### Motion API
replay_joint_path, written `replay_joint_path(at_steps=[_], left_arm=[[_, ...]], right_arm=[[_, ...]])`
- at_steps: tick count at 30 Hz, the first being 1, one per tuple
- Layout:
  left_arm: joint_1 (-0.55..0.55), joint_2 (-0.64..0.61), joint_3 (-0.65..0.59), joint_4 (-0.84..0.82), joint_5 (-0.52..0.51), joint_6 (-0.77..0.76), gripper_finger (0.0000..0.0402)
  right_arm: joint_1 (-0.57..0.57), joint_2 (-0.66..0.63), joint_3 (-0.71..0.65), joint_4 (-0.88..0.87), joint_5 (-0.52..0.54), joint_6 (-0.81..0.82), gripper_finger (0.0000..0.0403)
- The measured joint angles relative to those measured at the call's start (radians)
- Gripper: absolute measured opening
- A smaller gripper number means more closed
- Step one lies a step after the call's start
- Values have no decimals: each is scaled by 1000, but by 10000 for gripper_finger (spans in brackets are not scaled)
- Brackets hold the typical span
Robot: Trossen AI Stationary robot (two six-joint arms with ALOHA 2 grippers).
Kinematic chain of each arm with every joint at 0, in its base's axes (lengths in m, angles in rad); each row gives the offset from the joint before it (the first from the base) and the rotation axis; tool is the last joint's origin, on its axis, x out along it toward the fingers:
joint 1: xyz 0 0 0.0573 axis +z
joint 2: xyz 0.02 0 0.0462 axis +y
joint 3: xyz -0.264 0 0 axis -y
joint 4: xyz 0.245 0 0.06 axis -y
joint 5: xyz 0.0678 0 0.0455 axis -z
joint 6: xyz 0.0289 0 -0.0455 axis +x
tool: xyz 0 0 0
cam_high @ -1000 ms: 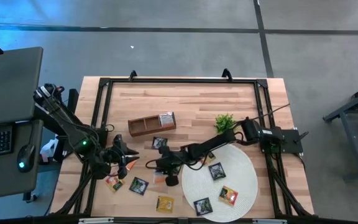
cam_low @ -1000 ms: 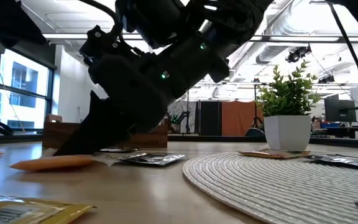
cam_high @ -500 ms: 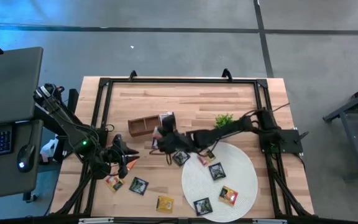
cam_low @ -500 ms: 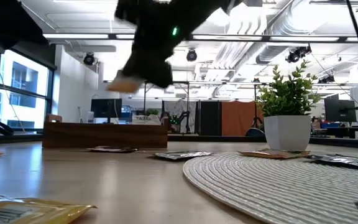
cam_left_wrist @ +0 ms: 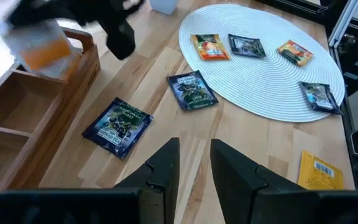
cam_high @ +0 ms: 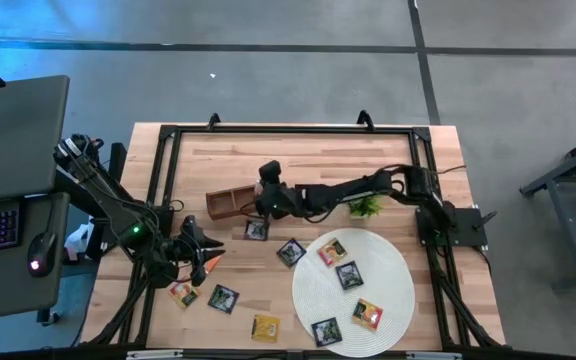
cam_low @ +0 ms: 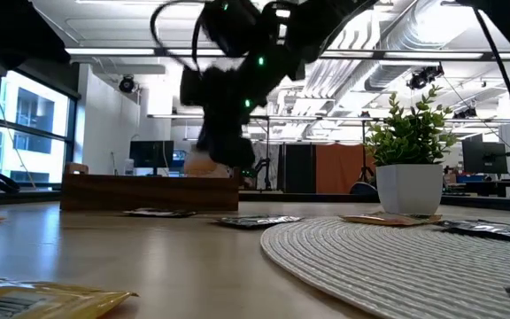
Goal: Pick & Place Tea
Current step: Put the white tea bag into the right section of the wooden organizer
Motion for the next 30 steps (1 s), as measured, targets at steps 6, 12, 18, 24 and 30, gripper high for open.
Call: replay_joint_path(at_steps=[6,12,18,24,30], left_arm=[[0,0,0,-1,3,-18,89],[0,0,0,-1,4,-18,89],[0,0,0,4,4,-22,89],[0,0,0,7,6,-57,89],[0,0,0,6,15,-123,89]], right_arm=[[1,-4,2,-71,-90,-7,5],[-1,-3,0,-56,-75,-93,4],[-11,-3,0,-46,-149,-156,41],[-15,-3,0,-7,-150,-159,103],[21,-4,1,55,-84,-110,140]])
